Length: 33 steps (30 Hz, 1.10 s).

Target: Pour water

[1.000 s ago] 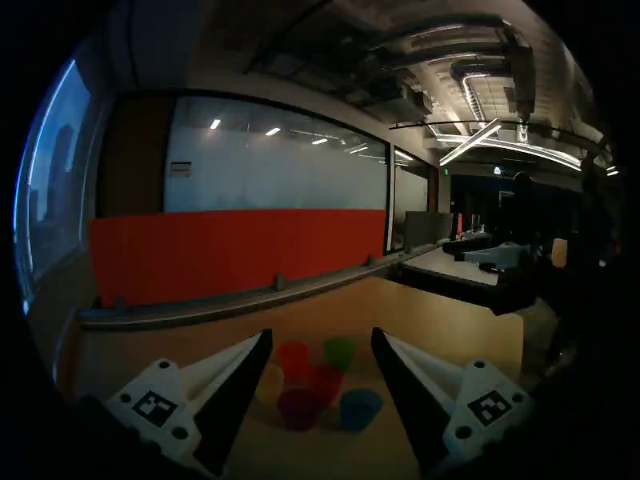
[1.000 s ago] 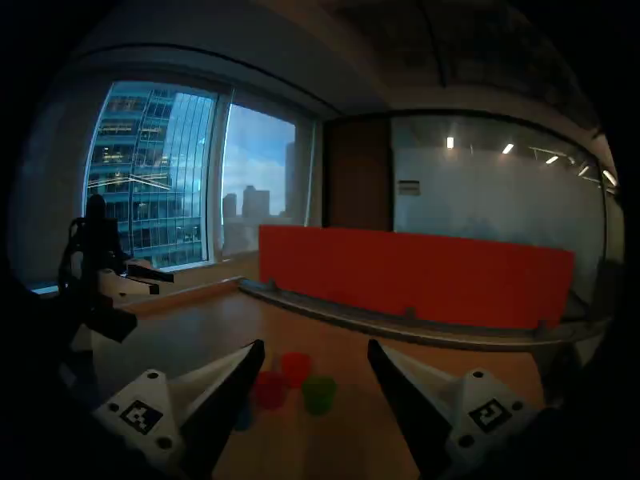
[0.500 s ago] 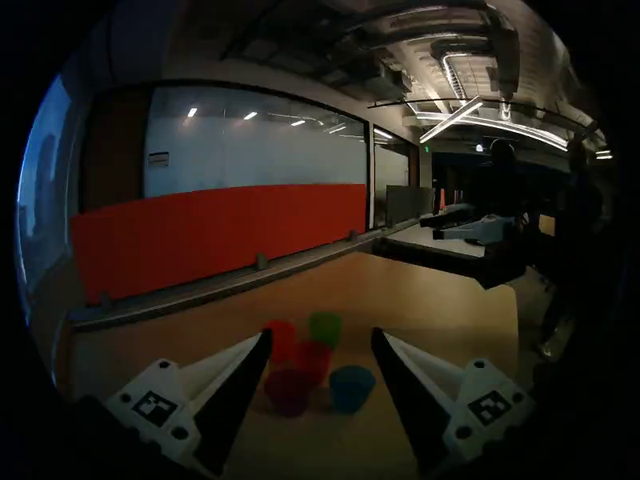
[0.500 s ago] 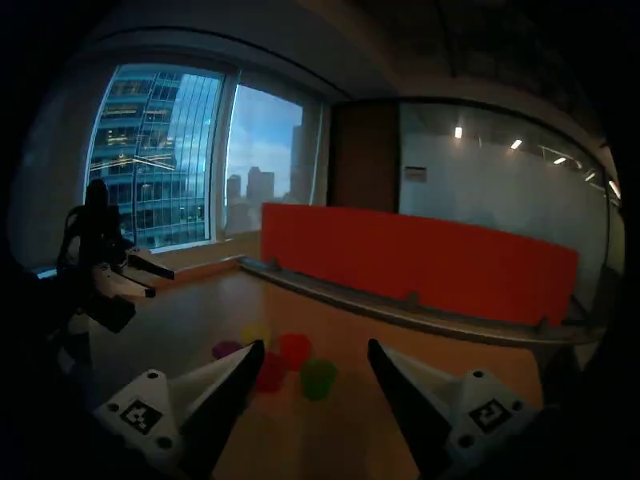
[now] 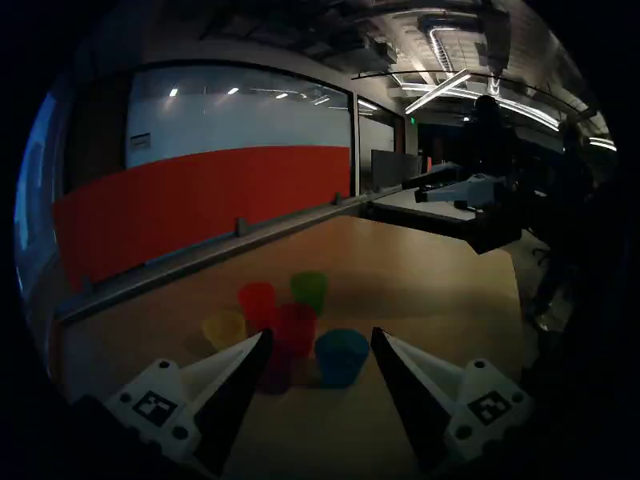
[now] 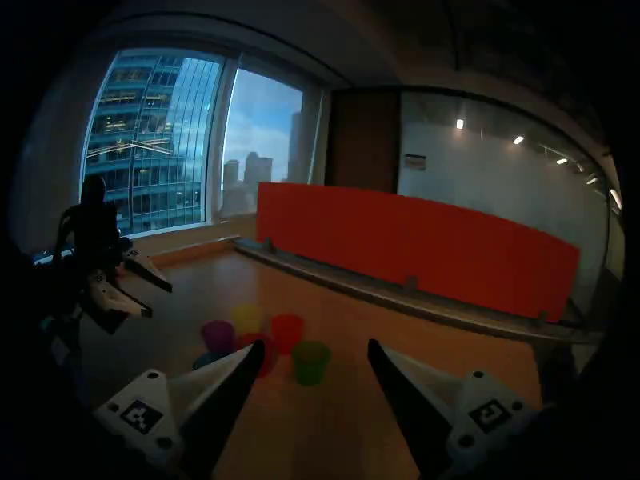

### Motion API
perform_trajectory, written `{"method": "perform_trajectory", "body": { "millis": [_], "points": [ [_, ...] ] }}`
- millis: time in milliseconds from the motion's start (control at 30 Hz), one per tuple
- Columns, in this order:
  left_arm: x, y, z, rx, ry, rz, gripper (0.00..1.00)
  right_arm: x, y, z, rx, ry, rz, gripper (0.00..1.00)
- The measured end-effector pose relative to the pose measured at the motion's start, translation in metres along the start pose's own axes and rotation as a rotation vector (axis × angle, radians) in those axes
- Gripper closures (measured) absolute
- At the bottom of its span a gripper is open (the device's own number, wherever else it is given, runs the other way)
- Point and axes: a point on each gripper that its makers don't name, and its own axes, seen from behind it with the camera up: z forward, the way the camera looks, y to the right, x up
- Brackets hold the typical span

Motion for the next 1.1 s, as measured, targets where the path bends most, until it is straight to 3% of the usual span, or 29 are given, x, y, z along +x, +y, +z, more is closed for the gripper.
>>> {"method": "perform_trajectory", "body": {
  "millis": [500,900,1100],
  "points": [
    [-0.056,0.026,0.044,-0.073,-0.124,0.022,0.09,-0.021,0.009,0.015,-0.006,-0.031,0.001,0.00],
    [-0.102,0.031,0.077,-0.095,-0.235,0.043,0.09,-0.033,0.016,0.028,-0.005,-0.055,-0.003,0.00],
    [-0.112,0.031,0.092,-0.099,-0.268,0.045,0.09,-0.039,0.021,0.033,-0.007,-0.067,-0.005,0.00]
  ]
}}
